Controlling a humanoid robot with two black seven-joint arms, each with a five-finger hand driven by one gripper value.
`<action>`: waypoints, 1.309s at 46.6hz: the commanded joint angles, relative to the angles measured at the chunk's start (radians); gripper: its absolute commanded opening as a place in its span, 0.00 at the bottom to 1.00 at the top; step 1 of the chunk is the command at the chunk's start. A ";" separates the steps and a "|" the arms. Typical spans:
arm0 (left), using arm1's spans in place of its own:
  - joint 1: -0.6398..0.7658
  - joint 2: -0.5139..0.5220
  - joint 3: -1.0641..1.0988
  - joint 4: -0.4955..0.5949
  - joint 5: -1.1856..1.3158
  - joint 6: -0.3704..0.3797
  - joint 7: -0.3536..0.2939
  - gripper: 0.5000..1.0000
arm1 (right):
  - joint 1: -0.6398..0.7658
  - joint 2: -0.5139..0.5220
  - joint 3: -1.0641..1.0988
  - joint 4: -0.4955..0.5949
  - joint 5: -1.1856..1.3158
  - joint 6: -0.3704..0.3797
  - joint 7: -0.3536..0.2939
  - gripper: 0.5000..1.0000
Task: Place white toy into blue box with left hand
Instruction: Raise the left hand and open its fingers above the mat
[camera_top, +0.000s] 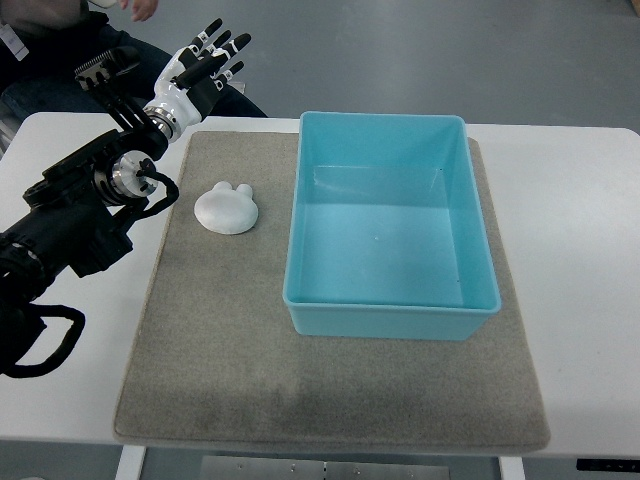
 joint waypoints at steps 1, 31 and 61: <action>0.000 0.000 0.001 0.000 0.000 -0.002 0.000 0.99 | 0.000 0.000 0.000 0.000 0.000 0.000 0.000 0.87; 0.012 0.028 -0.008 -0.009 0.000 -0.066 -0.002 0.98 | 0.000 0.000 0.000 0.000 0.000 0.000 -0.001 0.87; 0.012 0.060 0.003 -0.026 0.313 -0.068 -0.009 0.99 | 0.000 0.000 0.000 0.000 0.000 0.000 0.000 0.87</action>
